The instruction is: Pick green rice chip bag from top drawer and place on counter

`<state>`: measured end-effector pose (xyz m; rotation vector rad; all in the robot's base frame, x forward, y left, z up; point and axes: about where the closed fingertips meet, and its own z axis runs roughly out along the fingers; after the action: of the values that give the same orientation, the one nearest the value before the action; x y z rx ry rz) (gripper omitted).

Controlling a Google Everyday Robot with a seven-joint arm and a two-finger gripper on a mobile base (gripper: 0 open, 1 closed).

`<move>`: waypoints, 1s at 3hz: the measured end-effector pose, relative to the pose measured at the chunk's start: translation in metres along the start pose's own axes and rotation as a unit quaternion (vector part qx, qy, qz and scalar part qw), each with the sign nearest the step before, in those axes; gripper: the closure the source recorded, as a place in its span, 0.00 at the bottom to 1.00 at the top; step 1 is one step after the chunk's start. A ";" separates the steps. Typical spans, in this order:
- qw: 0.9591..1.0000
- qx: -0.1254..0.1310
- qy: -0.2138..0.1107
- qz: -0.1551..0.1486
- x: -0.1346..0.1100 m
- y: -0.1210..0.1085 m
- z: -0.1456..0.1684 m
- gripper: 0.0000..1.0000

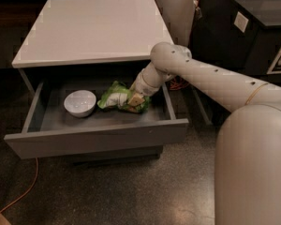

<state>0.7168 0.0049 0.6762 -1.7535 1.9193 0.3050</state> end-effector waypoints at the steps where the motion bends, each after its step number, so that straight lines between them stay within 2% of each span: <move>1: 0.999 0.022 -0.012 -0.026 -0.021 0.004 -0.030 1.00; 2: 0.998 0.035 -0.024 -0.041 -0.037 0.012 -0.054 1.00; 3: 0.997 0.040 -0.051 -0.051 -0.053 0.017 -0.082 1.00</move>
Offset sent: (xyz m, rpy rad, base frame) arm -0.0354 0.0060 0.0993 0.0485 -0.1645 0.0544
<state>0.6835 0.0121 0.7688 -1.7437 1.7403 0.2706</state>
